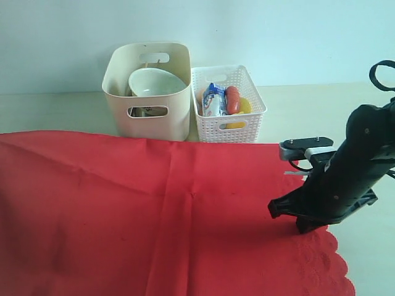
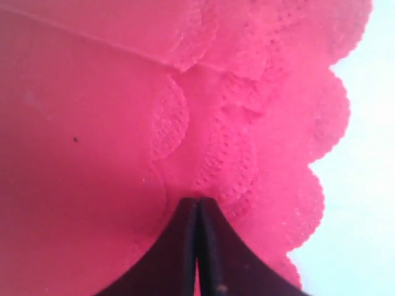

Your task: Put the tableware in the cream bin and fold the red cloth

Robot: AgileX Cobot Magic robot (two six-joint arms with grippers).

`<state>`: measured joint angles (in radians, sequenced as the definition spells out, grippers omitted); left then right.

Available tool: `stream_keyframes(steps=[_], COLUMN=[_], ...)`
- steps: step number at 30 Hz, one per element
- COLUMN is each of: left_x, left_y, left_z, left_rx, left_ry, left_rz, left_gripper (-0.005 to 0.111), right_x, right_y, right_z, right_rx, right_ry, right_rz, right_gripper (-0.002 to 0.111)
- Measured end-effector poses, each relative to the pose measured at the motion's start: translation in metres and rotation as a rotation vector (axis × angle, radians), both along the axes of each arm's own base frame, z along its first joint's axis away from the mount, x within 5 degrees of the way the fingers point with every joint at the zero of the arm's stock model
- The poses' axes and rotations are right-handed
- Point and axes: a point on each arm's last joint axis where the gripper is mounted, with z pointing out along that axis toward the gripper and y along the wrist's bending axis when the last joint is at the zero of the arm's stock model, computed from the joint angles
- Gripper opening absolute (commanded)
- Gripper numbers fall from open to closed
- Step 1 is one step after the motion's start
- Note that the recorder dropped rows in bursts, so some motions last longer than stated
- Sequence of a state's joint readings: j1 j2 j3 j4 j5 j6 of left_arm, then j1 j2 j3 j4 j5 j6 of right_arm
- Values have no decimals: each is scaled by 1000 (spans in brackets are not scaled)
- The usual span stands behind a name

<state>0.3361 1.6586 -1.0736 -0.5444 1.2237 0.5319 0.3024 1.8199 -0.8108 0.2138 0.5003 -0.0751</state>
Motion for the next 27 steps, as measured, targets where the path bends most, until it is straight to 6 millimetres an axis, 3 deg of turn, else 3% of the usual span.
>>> stream_keyframes(steps=[6,11,27], left_x=[-8,-8,-2], left_y=[-4,-13,-102], left_z=[24,31,42], left_rx=[4,-19,-220], left_ry=[-65,-91,-131], left_rz=[36,30,-156], left_gripper=[0,0,0], right_x=[5,6,7], right_y=[2,3,4], right_z=[-6,-6,-7], right_rx=[3,9,29], right_ry=[12,6,4], right_rz=[-10,-17,-43], right_gripper=[0,0,0])
